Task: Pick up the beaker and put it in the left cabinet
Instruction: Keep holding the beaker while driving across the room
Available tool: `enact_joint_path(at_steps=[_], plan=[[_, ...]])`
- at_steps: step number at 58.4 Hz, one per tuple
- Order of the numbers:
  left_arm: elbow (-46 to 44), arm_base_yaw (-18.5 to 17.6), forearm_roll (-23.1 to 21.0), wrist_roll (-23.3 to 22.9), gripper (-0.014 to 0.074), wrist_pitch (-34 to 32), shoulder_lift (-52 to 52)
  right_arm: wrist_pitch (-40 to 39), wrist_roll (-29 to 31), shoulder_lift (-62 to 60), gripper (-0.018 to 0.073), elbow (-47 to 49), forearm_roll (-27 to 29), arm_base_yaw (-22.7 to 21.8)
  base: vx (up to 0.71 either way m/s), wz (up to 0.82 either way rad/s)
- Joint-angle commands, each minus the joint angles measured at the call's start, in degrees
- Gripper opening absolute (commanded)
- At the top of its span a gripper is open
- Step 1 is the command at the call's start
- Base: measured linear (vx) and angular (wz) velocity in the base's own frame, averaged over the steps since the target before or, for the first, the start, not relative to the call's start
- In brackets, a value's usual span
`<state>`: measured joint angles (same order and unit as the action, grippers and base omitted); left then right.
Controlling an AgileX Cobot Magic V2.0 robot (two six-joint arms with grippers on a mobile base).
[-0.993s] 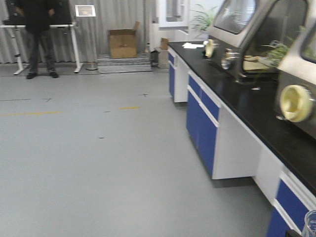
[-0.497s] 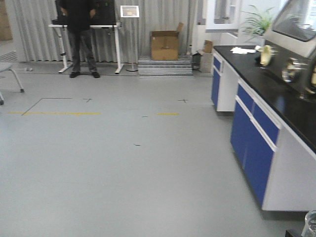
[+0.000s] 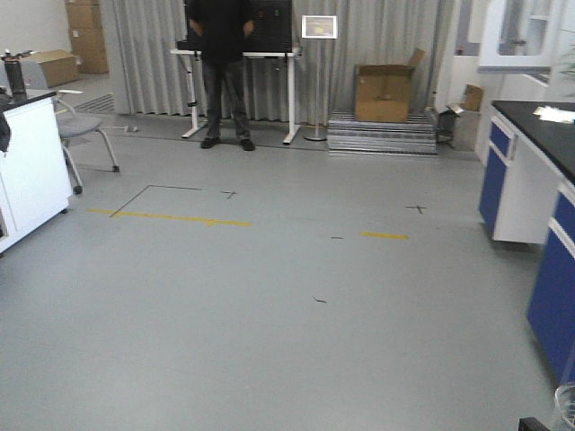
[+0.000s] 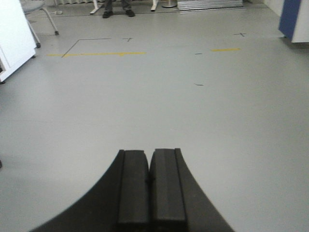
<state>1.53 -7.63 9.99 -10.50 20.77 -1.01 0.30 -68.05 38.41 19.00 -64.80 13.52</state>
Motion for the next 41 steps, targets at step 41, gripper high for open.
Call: enact_joint_path(at_steps=[41], plan=[[-0.7,0.1,0.0,-0.2,0.0004,-4.3,-0.6,-1.8,0.2,-0.2,-0.0003,1.8,-0.6,-0.3,0.69,0.11]])
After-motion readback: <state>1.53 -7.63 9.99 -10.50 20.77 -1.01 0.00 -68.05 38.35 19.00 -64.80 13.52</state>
